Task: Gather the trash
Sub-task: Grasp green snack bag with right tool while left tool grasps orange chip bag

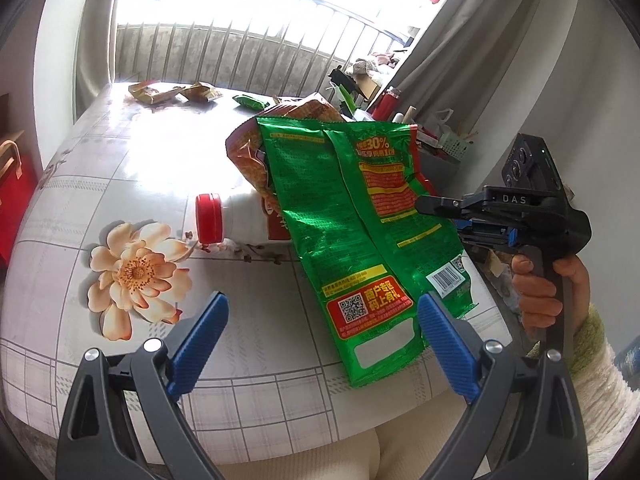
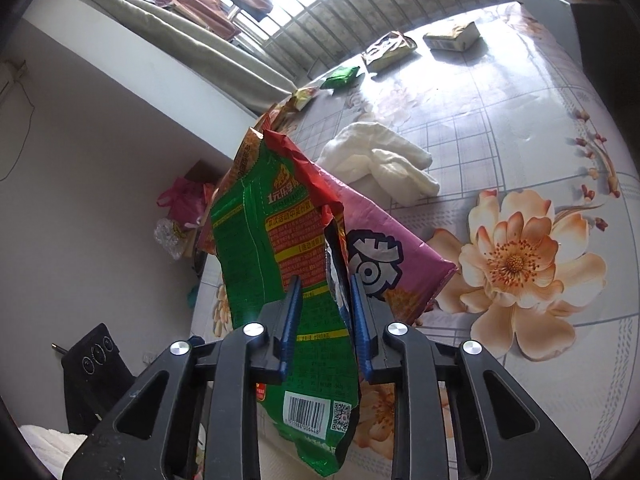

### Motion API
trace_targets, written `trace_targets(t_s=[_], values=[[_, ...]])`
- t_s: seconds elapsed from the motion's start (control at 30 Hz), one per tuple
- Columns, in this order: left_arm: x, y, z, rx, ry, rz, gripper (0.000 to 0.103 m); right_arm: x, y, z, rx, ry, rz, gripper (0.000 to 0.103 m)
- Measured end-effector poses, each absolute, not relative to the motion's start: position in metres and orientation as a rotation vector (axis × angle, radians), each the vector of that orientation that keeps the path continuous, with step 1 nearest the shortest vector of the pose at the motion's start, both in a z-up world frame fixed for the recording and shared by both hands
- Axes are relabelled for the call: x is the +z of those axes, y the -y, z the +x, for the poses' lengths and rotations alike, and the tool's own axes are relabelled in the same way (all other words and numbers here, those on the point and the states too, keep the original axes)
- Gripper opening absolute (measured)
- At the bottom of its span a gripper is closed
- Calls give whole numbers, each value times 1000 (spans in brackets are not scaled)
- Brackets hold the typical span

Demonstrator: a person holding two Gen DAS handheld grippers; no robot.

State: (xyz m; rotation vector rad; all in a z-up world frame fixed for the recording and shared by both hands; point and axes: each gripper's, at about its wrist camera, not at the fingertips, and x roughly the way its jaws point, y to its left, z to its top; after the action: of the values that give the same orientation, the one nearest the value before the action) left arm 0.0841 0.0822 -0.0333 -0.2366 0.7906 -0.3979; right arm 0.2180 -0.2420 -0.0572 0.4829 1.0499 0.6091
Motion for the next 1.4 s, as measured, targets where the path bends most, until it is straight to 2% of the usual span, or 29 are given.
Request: trace_targets(t_s=[0.07, 0.17, 0.83, 0.97, 1.03, 1.17, 1.27, 1.4], values=[[-34, -83, 85, -394, -792, -241, 93, -60, 240, 219, 609, -1063, 478, 4], [-35, -85, 86, -387, -796, -257, 93, -59, 242, 213, 622, -1057, 489, 0], [-36, -80, 108, -436, -770, -382, 93, -61, 358, 126, 493, -913, 831, 0], [-40, -70, 125, -468, -796, -461, 84, -70, 367, 116, 467, -910, 885, 0], [-46, -68, 135, -462, -822, -516, 75, -74, 368, 112, 462, -906, 905, 0], [-55, -60, 152, -425, -853, -540, 70, -81, 369, 105, 451, -899, 933, 0], [-62, -59, 161, -402, -873, -553, 62, -84, 373, 98, 447, -896, 953, 0], [-66, -59, 167, -400, -873, -578, 49, -88, 376, 96, 437, -898, 970, 0]])
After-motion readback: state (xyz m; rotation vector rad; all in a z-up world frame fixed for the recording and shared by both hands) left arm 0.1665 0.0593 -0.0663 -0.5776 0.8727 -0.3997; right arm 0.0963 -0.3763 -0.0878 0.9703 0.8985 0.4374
